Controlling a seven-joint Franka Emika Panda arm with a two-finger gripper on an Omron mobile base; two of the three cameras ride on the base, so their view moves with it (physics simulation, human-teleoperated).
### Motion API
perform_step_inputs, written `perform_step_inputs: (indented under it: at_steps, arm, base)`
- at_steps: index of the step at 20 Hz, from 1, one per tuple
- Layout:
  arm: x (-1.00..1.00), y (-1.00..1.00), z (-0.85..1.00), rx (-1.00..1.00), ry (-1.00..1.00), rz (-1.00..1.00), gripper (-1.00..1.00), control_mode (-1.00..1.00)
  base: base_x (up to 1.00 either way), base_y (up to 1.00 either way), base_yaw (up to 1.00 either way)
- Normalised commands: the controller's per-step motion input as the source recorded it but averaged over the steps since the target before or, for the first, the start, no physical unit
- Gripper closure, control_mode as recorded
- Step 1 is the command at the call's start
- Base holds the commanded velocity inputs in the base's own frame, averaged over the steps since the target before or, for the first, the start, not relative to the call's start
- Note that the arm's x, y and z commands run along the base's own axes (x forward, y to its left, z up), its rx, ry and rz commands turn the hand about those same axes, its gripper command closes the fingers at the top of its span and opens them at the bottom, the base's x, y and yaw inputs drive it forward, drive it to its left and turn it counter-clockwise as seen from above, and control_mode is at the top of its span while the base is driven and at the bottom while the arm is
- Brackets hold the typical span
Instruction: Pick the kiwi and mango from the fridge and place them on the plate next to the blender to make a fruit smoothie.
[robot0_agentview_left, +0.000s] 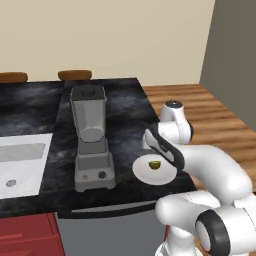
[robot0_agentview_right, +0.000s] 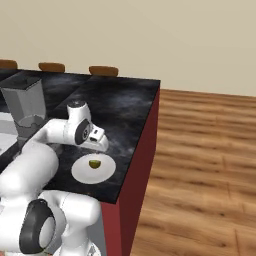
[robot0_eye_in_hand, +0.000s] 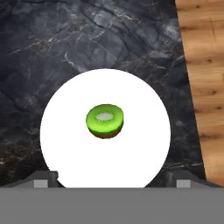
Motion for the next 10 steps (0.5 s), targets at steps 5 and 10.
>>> perform_step_inputs:
  at_steps: [5, 10]
  arm:
    - [-1.0, -0.2, 0.73, -0.01, -0.19, 0.0, -1.0, -1.0]
    - [-1.0, -0.1, 0.6, -0.01, -0.26, 0.0, -1.0, -1.0]
  base:
    - [0.0, 0.0, 0.0]
    - [0.0, 0.0, 0.0]
